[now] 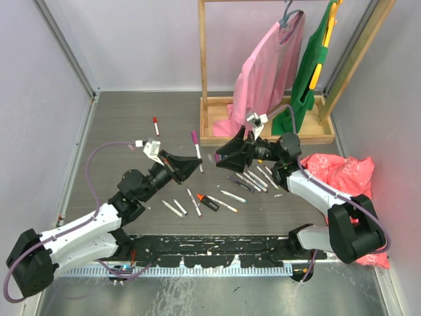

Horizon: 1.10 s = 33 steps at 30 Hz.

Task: Open the pen caps
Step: Pick up the pen from the center of the board.

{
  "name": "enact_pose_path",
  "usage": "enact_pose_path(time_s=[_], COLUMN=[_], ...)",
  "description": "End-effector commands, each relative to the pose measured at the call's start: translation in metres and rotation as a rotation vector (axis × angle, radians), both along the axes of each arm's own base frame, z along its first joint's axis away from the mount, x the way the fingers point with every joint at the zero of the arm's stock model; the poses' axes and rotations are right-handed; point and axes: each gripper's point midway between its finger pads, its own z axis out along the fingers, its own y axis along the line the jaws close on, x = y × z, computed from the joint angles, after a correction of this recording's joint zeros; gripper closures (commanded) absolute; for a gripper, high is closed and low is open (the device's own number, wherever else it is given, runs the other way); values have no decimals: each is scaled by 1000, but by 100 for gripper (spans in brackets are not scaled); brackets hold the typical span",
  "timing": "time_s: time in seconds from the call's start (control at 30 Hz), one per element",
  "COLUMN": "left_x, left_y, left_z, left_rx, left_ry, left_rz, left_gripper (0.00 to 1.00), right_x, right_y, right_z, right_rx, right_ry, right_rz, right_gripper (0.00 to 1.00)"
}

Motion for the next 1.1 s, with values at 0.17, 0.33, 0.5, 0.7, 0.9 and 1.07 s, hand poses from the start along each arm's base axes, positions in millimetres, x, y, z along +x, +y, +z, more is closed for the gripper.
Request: enact_pose_path(time_s=[0.17,0.33,0.5,0.7,0.9,1.07], left_x=[-24,-31,-33,-28,-25,-24], left_y=[-43,-59,-63,-62,-68,-66], left_z=[31,27,27,20,18,18], left_rx=[-15,-3,3,15,15,10], left_ry=[-126,-124,-126,-91,-55,-36], left_rz=[-29,-44,-30,21,27,40], left_gripper=[100,100,100,100,100,100], right_x=[-11,-7,-1,-4,-6,-8], right_y=[-2,-1,3,7,11,12], right_z=[26,22,13,11,8,7], right_rx=[89,76,40,30,15,6], right_ry=[-133,-99,-44,-35,-57,-75], right_rz=[14,-1,-19,-12,-1,9], right_gripper=[22,23,27,36,51,66])
